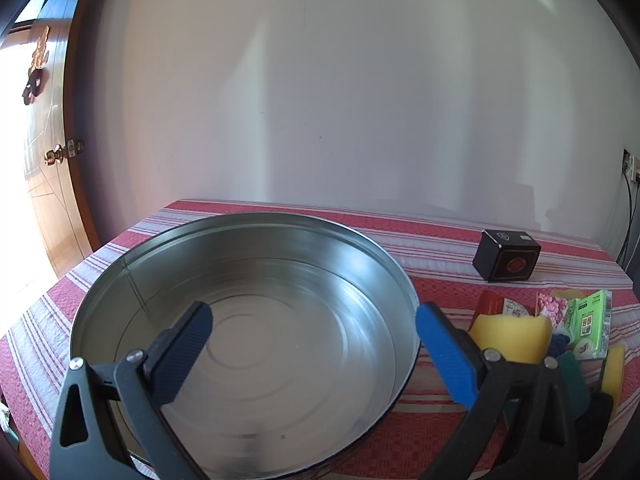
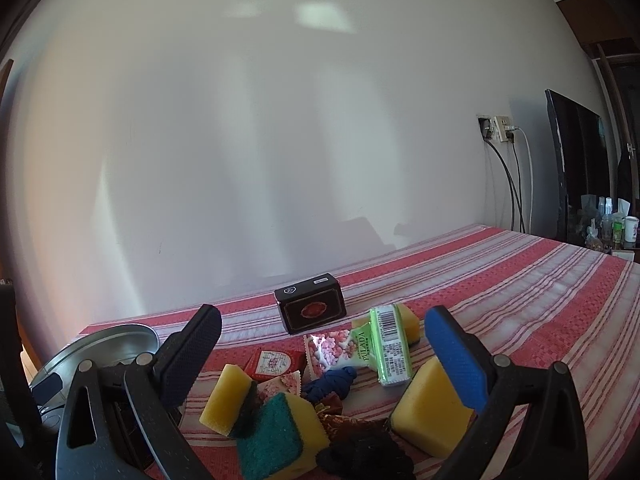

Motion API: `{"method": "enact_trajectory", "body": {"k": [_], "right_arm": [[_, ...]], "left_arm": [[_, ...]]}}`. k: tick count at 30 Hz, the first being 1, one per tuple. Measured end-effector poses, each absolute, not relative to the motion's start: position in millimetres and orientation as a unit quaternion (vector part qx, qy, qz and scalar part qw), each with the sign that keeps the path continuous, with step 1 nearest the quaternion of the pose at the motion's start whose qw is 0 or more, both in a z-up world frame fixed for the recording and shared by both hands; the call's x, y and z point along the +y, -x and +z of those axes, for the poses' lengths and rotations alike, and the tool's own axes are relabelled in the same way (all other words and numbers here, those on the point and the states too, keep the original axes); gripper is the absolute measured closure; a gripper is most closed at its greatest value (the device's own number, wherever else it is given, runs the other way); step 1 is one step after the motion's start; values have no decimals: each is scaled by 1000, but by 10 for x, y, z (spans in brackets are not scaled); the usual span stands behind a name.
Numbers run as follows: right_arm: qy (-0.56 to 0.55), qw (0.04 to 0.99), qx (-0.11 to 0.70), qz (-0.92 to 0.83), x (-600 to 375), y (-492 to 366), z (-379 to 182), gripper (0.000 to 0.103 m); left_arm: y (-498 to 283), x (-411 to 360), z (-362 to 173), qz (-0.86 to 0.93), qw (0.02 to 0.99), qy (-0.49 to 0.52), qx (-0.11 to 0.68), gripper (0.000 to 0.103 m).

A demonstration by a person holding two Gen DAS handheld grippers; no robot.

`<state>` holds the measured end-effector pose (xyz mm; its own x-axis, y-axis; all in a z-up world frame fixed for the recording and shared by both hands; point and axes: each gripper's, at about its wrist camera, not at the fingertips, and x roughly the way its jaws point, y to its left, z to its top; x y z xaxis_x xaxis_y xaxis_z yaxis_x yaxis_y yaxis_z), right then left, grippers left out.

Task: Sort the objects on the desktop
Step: 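Reach both tools toward the yellow sponges beside the silver tin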

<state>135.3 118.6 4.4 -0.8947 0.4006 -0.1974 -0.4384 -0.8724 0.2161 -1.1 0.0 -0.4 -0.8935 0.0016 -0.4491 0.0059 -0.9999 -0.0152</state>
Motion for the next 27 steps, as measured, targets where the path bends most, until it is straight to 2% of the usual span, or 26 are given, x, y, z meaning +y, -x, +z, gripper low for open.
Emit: {"method": "enact_trajectory", "body": {"k": [10, 15, 21, 24, 27], "right_arm": [[47, 211, 141, 966, 1242, -1491, 47, 0], [46, 232, 98, 967, 1289, -1640, 148, 0], [90, 236, 83, 964, 1570, -1881, 106, 0], [125, 243, 78, 959, 1708, -1980, -17, 0], [161, 228, 76, 957, 1794, -2045, -152, 2]], "left_arm": [[11, -4, -31, -970, 0, -243, 1, 0], [-54, 55, -20, -971, -10, -239, -13, 0], [-266, 281, -21, -959, -130, -250, -28, 0], [-347, 523, -63, -954, -174, -233, -75, 0], [-397, 703, -84, -937, -216, -263, -81, 0]]}}
